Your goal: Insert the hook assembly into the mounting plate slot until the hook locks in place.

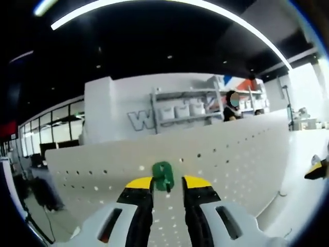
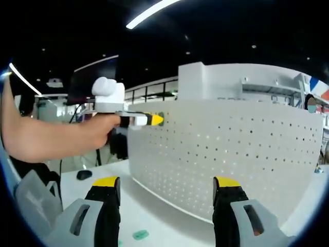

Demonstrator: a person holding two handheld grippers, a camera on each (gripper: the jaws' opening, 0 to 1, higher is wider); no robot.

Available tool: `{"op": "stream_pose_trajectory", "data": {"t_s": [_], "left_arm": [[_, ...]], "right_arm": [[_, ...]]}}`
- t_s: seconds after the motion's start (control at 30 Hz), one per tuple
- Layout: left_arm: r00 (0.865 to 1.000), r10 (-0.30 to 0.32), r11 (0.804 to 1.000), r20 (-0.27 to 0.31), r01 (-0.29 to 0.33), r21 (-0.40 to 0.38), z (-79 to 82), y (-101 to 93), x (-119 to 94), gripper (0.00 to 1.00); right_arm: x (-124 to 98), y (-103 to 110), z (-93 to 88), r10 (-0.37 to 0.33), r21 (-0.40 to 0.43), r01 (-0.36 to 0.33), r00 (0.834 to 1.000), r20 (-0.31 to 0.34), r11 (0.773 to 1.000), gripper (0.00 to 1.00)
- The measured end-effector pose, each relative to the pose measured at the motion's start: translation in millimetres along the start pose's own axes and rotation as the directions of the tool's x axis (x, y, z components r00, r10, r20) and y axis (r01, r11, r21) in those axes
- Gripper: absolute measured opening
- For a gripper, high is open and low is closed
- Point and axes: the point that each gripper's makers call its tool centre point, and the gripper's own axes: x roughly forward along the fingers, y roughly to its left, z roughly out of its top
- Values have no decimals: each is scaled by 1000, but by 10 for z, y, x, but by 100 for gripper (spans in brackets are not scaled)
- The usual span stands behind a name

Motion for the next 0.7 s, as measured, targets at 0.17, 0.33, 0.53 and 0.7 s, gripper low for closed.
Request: {"op": "stream_pose_trajectory", "data": {"t_s": [0.17,0.33,0.53,0.7], "left_arm": [[1000,1,1000,8,-1,-20,6,26,-58,30],[1000,0,1000,9,0,-24,-12,33,-124,34],[1000,0,1000,6,1,-25,-40,26,-202,38],[1000,-2,999,6,3,-34,-42,26,-266,39]], "right_arm": [[20,26,11,6,-5,-6,1000,-1,1000,74],[31,47,15,10,-8,-10,1000,-1,1000,74],[26,58,30,10,-9,-10,1000,2,1000,74],[18,69,38,12,-13,-12,1000,2,1000,74]]}}
